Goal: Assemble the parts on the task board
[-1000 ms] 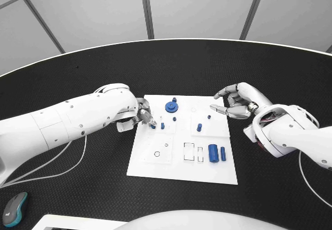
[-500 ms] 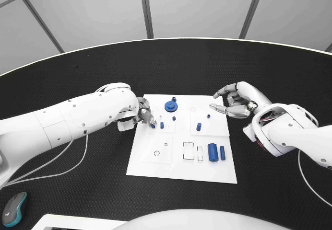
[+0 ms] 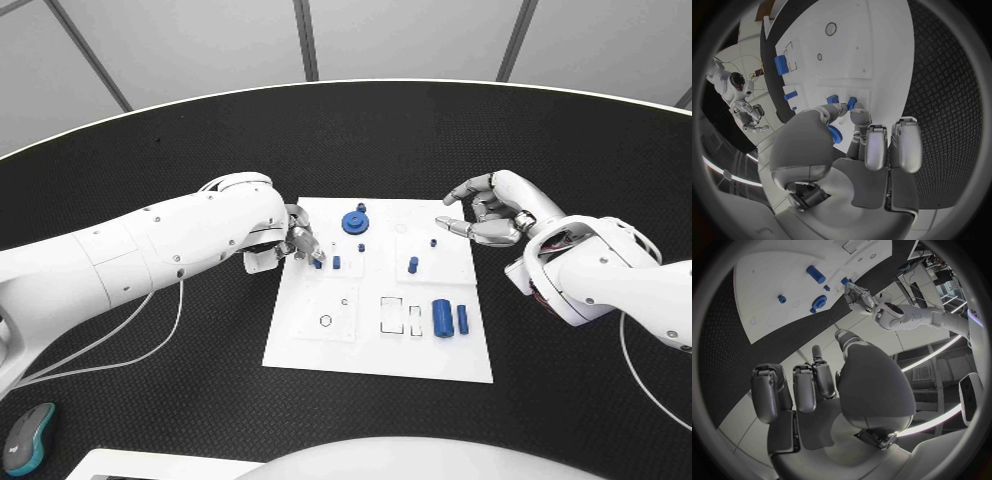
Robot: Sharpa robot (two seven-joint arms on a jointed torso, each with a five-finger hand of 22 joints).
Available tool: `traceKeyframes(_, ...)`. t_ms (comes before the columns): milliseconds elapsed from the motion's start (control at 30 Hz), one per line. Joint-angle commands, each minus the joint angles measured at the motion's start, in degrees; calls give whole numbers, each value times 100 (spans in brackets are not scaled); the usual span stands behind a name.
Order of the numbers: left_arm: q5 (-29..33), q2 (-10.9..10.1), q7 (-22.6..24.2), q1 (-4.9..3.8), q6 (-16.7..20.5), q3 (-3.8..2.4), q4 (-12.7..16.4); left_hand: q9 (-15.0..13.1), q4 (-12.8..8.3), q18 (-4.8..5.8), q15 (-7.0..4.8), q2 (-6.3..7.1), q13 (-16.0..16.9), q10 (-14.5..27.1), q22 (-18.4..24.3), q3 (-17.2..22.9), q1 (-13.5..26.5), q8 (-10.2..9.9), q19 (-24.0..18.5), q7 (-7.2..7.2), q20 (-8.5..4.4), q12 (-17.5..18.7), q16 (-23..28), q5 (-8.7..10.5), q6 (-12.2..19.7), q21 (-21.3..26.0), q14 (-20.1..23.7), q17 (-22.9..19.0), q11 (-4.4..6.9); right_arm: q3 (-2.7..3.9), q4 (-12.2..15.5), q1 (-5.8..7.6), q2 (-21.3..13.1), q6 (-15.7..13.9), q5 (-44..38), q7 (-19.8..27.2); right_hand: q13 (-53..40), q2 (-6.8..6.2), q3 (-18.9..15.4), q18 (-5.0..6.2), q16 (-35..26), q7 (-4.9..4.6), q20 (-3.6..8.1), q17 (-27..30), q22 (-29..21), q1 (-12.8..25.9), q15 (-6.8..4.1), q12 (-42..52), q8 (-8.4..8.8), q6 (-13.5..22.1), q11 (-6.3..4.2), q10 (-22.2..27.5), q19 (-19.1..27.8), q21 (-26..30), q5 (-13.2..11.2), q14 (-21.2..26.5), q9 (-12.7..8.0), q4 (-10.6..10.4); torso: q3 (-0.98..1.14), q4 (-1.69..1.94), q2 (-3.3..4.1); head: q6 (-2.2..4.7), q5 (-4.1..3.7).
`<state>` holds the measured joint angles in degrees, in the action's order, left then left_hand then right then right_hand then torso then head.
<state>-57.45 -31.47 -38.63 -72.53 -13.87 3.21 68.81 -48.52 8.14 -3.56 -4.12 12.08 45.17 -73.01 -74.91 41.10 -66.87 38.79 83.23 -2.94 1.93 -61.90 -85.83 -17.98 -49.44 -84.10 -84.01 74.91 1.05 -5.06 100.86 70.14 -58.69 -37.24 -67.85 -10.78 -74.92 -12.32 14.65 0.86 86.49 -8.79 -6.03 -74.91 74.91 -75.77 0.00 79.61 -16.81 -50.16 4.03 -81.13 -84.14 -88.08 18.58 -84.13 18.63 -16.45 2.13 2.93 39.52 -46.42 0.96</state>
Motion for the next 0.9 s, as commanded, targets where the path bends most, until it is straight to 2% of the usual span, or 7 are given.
traceKeyframes(33, 10, 3, -13, 0, -34, 2, -24, 10, -338, 90, -50, 32, -10, 15, -371, 291, 106, -33, 24, 21, -16, 28, -35, 39, 6, -19, -397, 726, 30, 0, 0, 0, -1, -1, 0, 0, -486, 52, -28, -34, -22, 17, 38, -818, 1404, -18, -40, -14, -33, -35, -22, -6, -480, 13, 33, -421, -7, -8, 0, 4, -2, 2, -7)
traceKeyframes(133, 16, 6, -23, 1, -51, 4, -44, 34, -240, 89, -59, 69, -11, 23, -366, 165, 200, -50, 22, 30, -29, 22, -34, 55, -34, -14, -397, 726, 42, 0, 0, 0, -2, -5, 0, 2, -486, 52, -28, -34, -22, 17, 38, -818, 1404, -18, -40, -14, -33, -35, -22, -6, -480, 13, 33, -421, -7, -8, -2, 3, -3, 2, -12)
traceKeyframes(367, 88, 1, -49, 2, -3, 8, -72, 96, 186, 90, -53, 180, -103, 101, -365, -492, 456, -115, 24, 10, -46, 58, -32, 119, -120, -1, -397, 726, 27, 0, -4, 0, -3, -18, 0, 11, -470, 47, -33, -27, -32, 16, 38, -799, 1391, -14, -40, -32, -31, -29, -21, 9, -466, 40, 44, -416, -10, -10, -4, 2, -3, 20, -13)
traceKeyframes(533, 104, -8, -61, 5, 21, 9, -73, 97, 311, 91, -49, 226, -111, 108, -374, -754, 475, -123, 31, 4, -47, 51, -32, 128, -129, -1, -397, 727, 21, 0, -7, 0, -2, -28, 0, 18, -483, 43, -36, -30, -30, 15, 38, -805, 1396, -10, -39, -19, -29, -24, -20, -1, -471, 30, 49, -417, -12, -11, -5, 5, 3, 32, -19)
traceKeyframes(700, 109, -19, -79, 7, 75, 9, -80, 92, 559, 99, -44, 235, -107, 104, -406, -1168, 510, -130, 52, -3, -51, 29, -33, 148, -146, -13, -398, 731, 15, 0, -5, 0, -9, -27, 0, 20, -473, 40, -41, -27, -36, 13, 38, -794, 1391, -5, -39, -29, -25, -16, -19, 7, -467, 39, 54, -415, -15, -14, -8, 8, 2, 40, -24)
traceKeyframes(900, 116, -29, -84, 8, 127, 9, -75, 86, 678, 98, -43, 235, -113, 108, -406, -1363, 493, -134, 53, -5, -53, 23, -33, 182, -143, -11, -398, 730, 12, 0, 0, 0, -25, -32, 0, 21, -476, 39, -43, -27, -34, 12, 38, -797, 1390, -1, -38, -26, -23, -11, -18, 5, -466, 41, 57, -415, -16, -16, -6, 9, 4, 46, -24)
